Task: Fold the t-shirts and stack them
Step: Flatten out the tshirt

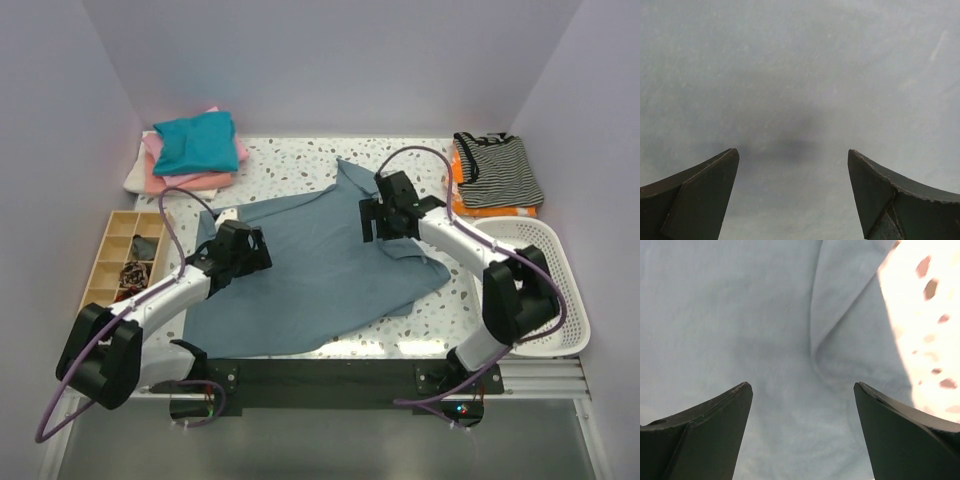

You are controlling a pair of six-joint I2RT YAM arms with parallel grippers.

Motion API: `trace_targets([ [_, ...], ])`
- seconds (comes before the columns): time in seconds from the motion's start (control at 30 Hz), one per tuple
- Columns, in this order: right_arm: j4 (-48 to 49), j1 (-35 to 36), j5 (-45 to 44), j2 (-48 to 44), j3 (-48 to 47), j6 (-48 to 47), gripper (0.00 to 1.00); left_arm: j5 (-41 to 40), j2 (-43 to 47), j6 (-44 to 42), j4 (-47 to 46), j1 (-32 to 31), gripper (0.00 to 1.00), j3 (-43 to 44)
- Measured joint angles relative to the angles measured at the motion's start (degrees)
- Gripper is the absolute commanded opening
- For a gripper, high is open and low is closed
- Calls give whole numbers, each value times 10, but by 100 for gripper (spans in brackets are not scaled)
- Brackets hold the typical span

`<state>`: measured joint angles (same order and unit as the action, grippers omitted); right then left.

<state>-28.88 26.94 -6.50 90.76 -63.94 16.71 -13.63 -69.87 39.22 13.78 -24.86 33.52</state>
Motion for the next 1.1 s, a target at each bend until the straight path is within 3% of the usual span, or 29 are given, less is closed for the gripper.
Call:
trace_targets([
  [0.33, 14, -3, -64, 152, -74, 15, 65, 24, -27, 0, -32, 0, 94, 7],
  [0.53, 30, -24, -44, 167, -73, 54, 54, 27, -27, 0, -35, 0, 95, 7],
  [0.63, 39, -36, -39, 167, -73, 62, 37, 28, -27, 0, -35, 0, 95, 7],
  [0.67, 41, -39, -38, 167, -73, 64, 24, 28, -27, 0, -35, 0, 95, 7],
  [0.73, 43, -45, -35, 167, -73, 65, 12, 28, -27, 0, -35, 0, 95, 7],
  [0.77, 45, -46, -34, 167, -73, 66, 0, 28, -27, 0, -35, 0, 95, 7],
  [1.1, 40, -76, -55, 168, -99, 57, 0, 34, -42, -9, -39, 0, 95, 7],
])
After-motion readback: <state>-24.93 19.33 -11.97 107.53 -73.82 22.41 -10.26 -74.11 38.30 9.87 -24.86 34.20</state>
